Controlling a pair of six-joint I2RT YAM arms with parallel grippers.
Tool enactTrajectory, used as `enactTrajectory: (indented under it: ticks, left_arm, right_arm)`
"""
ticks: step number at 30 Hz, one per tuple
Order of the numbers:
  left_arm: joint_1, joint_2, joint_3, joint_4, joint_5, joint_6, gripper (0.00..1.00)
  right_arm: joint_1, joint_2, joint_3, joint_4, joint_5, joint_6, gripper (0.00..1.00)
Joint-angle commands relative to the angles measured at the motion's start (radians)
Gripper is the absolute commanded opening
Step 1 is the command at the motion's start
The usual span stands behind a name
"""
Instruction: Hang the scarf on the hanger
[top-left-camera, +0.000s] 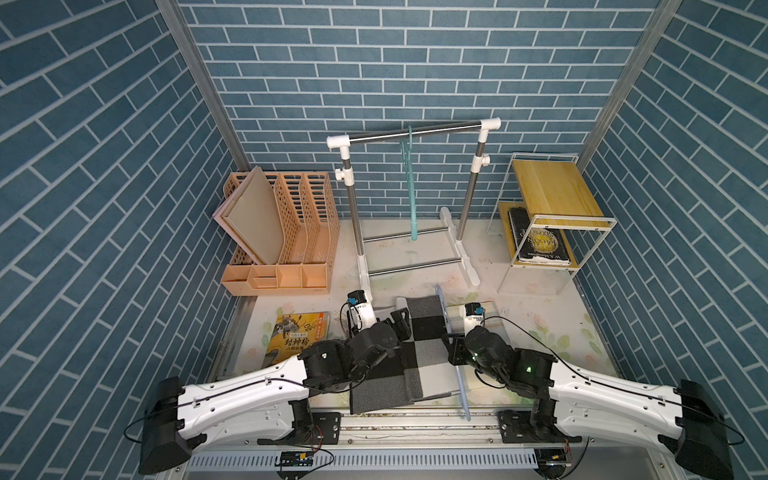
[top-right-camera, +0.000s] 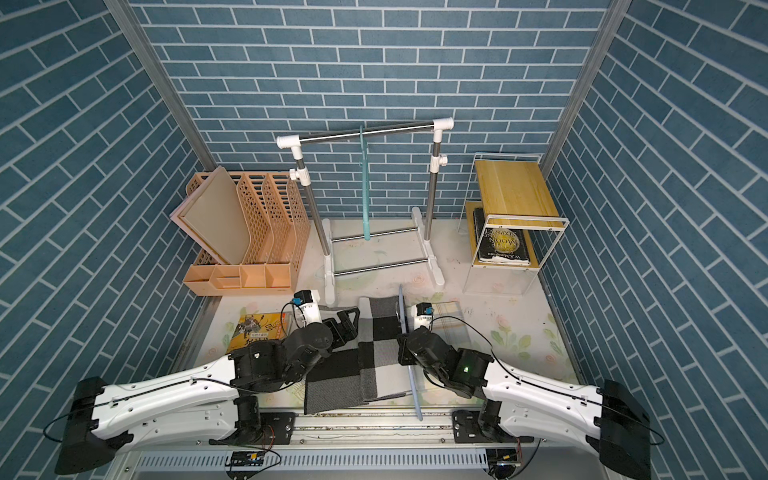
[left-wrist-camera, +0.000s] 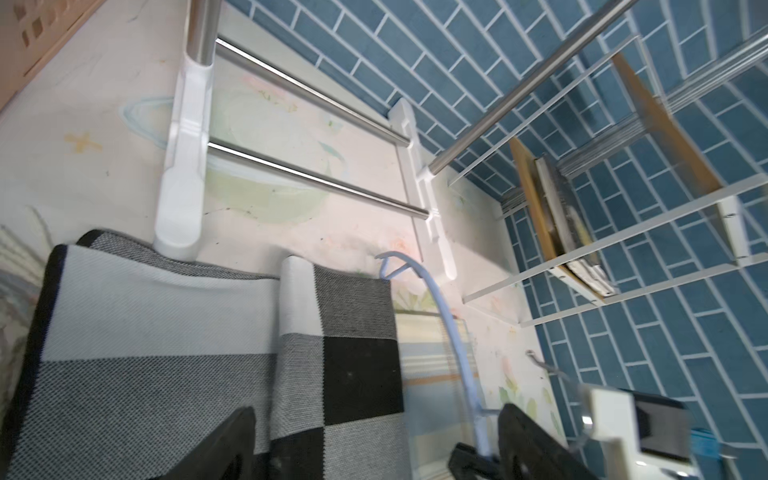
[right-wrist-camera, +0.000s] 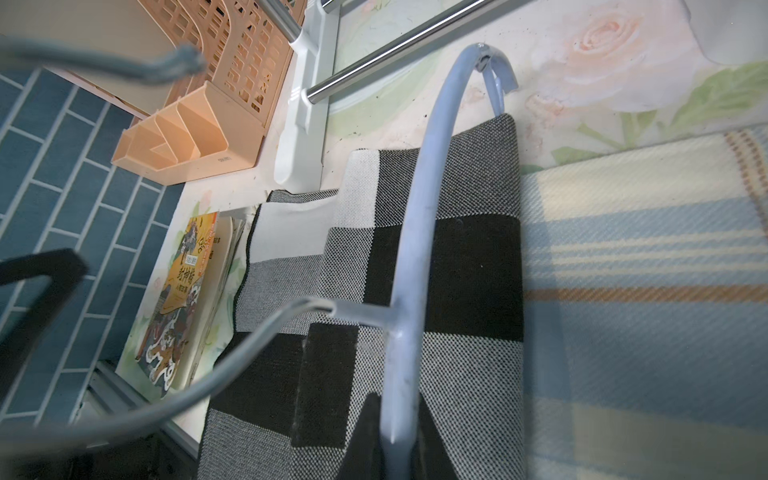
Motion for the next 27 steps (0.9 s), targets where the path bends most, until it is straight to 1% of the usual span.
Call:
enactTrajectory:
  ticks: [1, 7, 12, 18, 22, 24, 27]
  left_arm:
    - [0.048, 0.026, -0.066, 0.095, 0.154, 0.002, 0.92]
    - [0.075, 0.191, -0.065, 0.182, 0.249, 0.022, 0.90]
    - [0.090, 0.303, -0.040, 0.197, 0.279, 0.028, 0.88]
    - [0.111, 0.358, -0.062, 0.231, 0.315, 0.016, 0.87]
    - [0.126, 0.415, -0.062, 0.268, 0.364, 0.024, 0.82]
    - [0.132, 0.448, -0.061, 0.291, 0.390, 0.026, 0.78]
    - [0.138, 0.482, -0.063, 0.311, 0.415, 0.025, 0.75]
  right_arm:
    - [-0.043, -0.024, -0.021, -0.015, -0.024, -0.028, 0.00]
    - [-0.055, -0.022, -0.006, -0.059, -0.014, -0.039, 0.00]
    - [-0.057, -0.011, 0.005, -0.080, -0.012, -0.049, 0.00]
    - [-0.060, -0.008, 0.008, -0.104, 0.004, -0.053, 0.00]
    - [-0.062, -0.013, 0.010, -0.125, 0.015, -0.054, 0.02]
    - [-0.062, -0.016, 0.009, -0.134, 0.019, -0.052, 0.02]
    - [-0.064, -0.024, 0.009, -0.142, 0.024, -0.053, 0.03]
